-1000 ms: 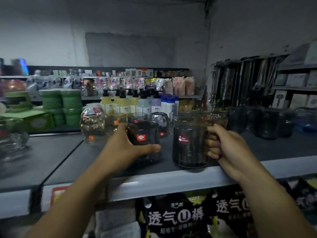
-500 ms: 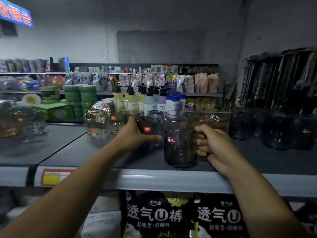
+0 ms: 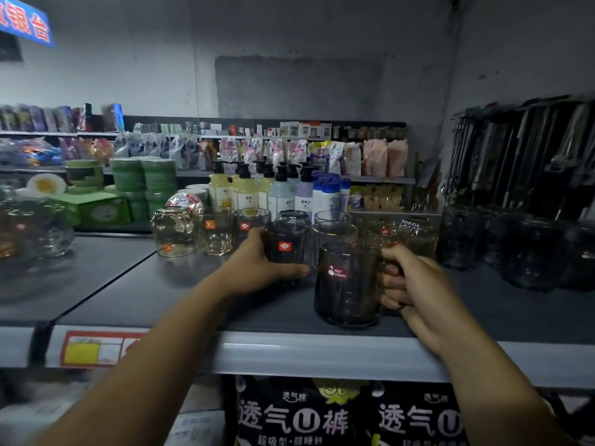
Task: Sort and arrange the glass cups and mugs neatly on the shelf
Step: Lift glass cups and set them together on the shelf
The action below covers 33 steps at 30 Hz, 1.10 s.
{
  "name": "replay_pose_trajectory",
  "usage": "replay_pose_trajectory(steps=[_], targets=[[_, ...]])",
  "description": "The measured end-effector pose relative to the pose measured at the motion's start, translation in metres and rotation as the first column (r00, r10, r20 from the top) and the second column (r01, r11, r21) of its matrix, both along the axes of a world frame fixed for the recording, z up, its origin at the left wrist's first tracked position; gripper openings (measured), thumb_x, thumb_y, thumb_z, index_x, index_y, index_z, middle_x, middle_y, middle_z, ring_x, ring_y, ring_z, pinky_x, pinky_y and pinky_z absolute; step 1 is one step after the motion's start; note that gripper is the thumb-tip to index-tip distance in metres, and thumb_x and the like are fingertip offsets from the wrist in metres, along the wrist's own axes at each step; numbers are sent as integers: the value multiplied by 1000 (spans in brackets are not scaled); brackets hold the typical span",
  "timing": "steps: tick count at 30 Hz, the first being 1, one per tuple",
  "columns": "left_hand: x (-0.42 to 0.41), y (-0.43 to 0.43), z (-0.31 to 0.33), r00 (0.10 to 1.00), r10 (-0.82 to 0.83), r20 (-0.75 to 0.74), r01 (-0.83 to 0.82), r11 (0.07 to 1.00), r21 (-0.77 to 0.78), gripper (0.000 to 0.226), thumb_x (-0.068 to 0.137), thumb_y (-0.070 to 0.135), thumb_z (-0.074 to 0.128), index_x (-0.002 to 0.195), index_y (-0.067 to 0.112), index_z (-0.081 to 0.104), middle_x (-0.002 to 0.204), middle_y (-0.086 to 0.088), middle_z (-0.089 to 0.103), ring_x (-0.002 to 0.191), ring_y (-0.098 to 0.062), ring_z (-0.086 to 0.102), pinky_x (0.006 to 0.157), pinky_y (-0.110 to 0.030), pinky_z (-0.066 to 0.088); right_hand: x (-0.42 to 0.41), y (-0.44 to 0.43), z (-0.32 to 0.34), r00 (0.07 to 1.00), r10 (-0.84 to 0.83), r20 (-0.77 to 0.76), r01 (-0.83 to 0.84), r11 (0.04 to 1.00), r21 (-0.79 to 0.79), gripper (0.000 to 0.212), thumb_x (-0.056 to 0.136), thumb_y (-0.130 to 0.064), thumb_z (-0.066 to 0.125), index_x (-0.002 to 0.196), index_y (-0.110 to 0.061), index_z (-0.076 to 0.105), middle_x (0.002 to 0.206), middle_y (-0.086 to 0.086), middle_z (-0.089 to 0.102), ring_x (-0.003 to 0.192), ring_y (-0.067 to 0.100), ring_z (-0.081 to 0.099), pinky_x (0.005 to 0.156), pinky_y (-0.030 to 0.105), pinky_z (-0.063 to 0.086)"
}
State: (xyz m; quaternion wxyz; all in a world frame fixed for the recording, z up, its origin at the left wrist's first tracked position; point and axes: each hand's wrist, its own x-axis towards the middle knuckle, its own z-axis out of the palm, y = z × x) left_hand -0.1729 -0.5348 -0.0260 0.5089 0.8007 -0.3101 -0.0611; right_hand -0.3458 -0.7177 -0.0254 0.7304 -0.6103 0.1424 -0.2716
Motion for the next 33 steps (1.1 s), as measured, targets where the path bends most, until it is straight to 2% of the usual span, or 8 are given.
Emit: replay_pose_trajectory(steps=[5, 8, 13, 18, 22, 26, 30, 33], targets=[[4, 7, -12, 996, 81, 26, -81, 997, -21, 73, 69, 14, 93, 129, 18, 52, 113, 7, 67, 97, -8, 67, 75, -21, 52, -1, 3, 0, 1000, -30, 8, 31, 999, -23, 38, 100, -17, 51, 63, -17, 42, 47, -7, 29, 37, 7, 24, 46, 28, 20], [6, 4, -12, 993, 92, 77, -93, 996, 0, 74, 71, 19, 92, 135, 17, 54, 111, 11, 67, 96, -8, 68, 76, -22, 51, -2, 5, 0, 999, -51, 18, 52, 997, -54, 41, 99, -15, 50, 58, -19, 45, 47, -8, 31, 37, 7, 25, 47, 29, 21], [10, 3, -13, 985, 114, 128, -118, 993, 25, 81, 69, 30, 94, 139, 18, 56, 122, 5, 70, 105, -16, 70, 101, -44, 54, -3, 9, 0, 998, -68, 8, 68, 993, -95, 65, 100, -14, 48, 35, -24, 52, 43, -10, 32, 36, 6, 27, 49, 31, 21], [10, 3, -10, 978, 109, 176, -124, 989, 78, 79, 68, 38, 93, 137, 22, 59, 125, 7, 71, 108, -15, 69, 105, -44, 52, -4, 10, 3, 996, -85, 16, 86, 994, -60, 60, 100, -13, 49, 41, -24, 51, 42, -10, 33, 36, 7, 27, 50, 31, 20], [0, 4, -4, 968, 175, 182, -192, 978, 78, 52, 78, 37, 86, 120, 15, 65, 102, 5, 71, 96, -16, 67, 92, -34, 52, -5, 11, 5, 993, -116, 15, 116, 993, -28, 41, 100, -13, 50, 59, -19, 49, 42, -12, 34, 36, 5, 27, 51, 30, 19], [-10, 13, 3, 864, 341, 372, -359, 933, -22, 50, 88, 44, 74, 123, 10, 62, 86, 5, 65, 84, -17, 60, 76, -32, 43, -4, 9, 8, 987, -163, -1, 163, 986, 18, 41, 98, -13, 51, 58, -20, 45, 42, -12, 32, 35, 5, 24, 47, 27, 17], [-34, 10, 13, 833, 298, 467, -155, 934, -321, 34, 89, 43, 71, 113, 19, 67, 93, 2, 67, 80, -12, 64, 76, -35, 55, -6, 2, 12, 981, -193, 13, 190, 975, 114, 42, 97, -14, 53, 56, -22, 44, 45, -9, 28, 36, 6, 21, 45, 25, 16], [-65, -4, 18, 891, 61, 449, 98, 941, -323, 53, 80, 58, 67, 123, 28, 63, 110, 9, 68, 95, -3, 66, 83, -19, 53, -19, -1, 18, 980, -194, 54, 186, 975, 125, 41, 96, -16, 53, 56, -21, 44, 49, -7, 26, 37, 7, 19, 48, 29, 15]])
